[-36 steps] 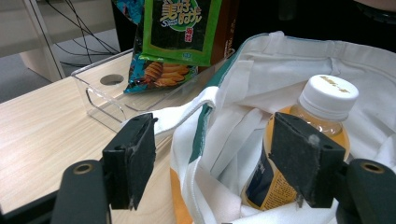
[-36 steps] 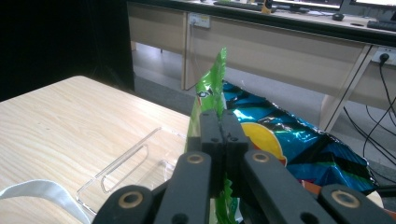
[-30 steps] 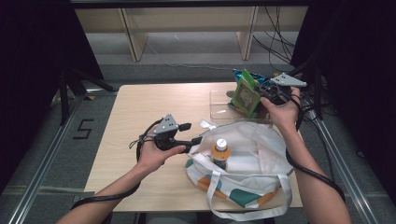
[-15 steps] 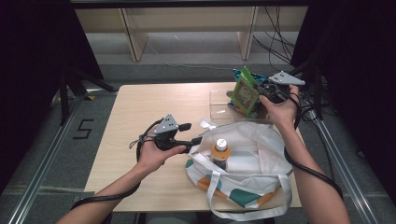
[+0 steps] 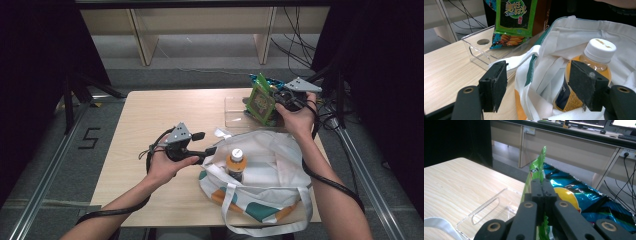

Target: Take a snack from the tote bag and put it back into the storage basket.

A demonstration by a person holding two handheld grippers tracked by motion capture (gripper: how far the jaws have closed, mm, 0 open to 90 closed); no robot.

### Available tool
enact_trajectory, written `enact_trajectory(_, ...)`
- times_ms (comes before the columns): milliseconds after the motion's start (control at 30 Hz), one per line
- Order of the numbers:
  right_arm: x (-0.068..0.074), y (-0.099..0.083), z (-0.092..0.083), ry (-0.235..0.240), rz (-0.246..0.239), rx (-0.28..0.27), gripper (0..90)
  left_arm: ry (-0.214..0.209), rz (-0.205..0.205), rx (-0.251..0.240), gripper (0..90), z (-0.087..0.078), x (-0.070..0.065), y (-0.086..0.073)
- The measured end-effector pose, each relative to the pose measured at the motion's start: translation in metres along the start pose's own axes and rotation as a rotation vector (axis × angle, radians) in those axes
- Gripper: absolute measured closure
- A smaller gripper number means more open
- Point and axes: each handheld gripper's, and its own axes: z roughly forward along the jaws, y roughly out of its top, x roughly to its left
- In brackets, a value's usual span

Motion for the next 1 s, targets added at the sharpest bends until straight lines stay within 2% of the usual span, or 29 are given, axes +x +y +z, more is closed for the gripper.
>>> enact_trajectory(33,-0.002,0.0,0.0,0.007,-0.021,0.001,90.0,0.0,0.0,0.0,30.5,0.0,0.0,0.0)
enact_trajectory(100,0.001,-0.003,0.001,0.0,-0.001,0.009,90.0,0.0,-0.001,-0.001,30.5,0.0,0.0,0.0)
enact_trajectory(167,-0.001,-0.004,0.001,0.005,-0.02,0.013,90.0,0.0,-0.002,-0.001,30.5,0.0,0.0,0.0)
enact_trajectory(233,0.0,-0.006,0.001,0.006,0.0,0.014,90.0,-0.001,-0.002,-0.001,30.5,0.0,0.0,0.0)
enact_trajectory(267,-0.001,-0.006,0.0,0.003,-0.017,0.016,90.0,-0.001,-0.001,0.001,30.5,0.0,0.0,0.0)
enact_trajectory(300,0.0,-0.007,-0.001,0.008,0.001,0.027,90.0,-0.008,-0.001,-0.004,30.4,0.001,0.0,0.0)
enact_trajectory(367,0.0,-0.008,-0.001,0.009,0.0,0.027,90.0,-0.008,-0.002,-0.004,30.4,0.001,0.0,-0.001)
enact_trajectory(400,-0.002,-0.008,-0.001,0.012,-0.015,0.026,90.0,-0.009,-0.004,-0.004,30.4,0.001,0.0,-0.001)
enact_trajectory(467,-0.001,-0.009,-0.003,-0.001,0.003,0.03,90.0,-0.003,-0.005,0.001,30.4,0.001,0.0,-0.001)
enact_trajectory(533,-0.002,-0.009,-0.004,0.006,0.001,0.038,90.0,-0.002,-0.004,0.002,30.4,0.001,0.0,-0.001)
enact_trajectory(567,-0.005,-0.009,-0.004,0.015,-0.026,0.036,90.0,-0.002,-0.003,0.002,30.4,0.001,0.0,-0.001)
enact_trajectory(733,-0.003,-0.01,-0.004,0.007,-0.009,0.045,90.0,-0.01,-0.003,-0.003,30.4,0.001,0.0,-0.001)
enact_trajectory(767,-0.004,-0.011,-0.004,0.005,-0.02,0.041,90.0,-0.01,-0.002,-0.003,30.4,0.001,0.0,-0.001)
enact_trajectory(800,-0.002,-0.011,-0.005,0.002,0.006,0.047,90.0,-0.009,-0.002,-0.003,30.4,0.001,0.0,-0.001)
enact_trajectory(867,-0.005,-0.012,-0.006,0.015,-0.01,0.072,90.0,-0.008,-0.003,-0.004,30.4,0.001,0.0,-0.001)
enact_trajectory(933,-0.004,-0.014,-0.006,0.02,0.007,0.072,90.0,-0.01,-0.003,-0.003,30.4,0.001,0.0,-0.001)
enact_trajectory(1000,-0.004,-0.015,-0.007,0.002,0.011,0.069,90.0,-0.01,-0.002,-0.003,30.3,0.001,0.0,-0.001)
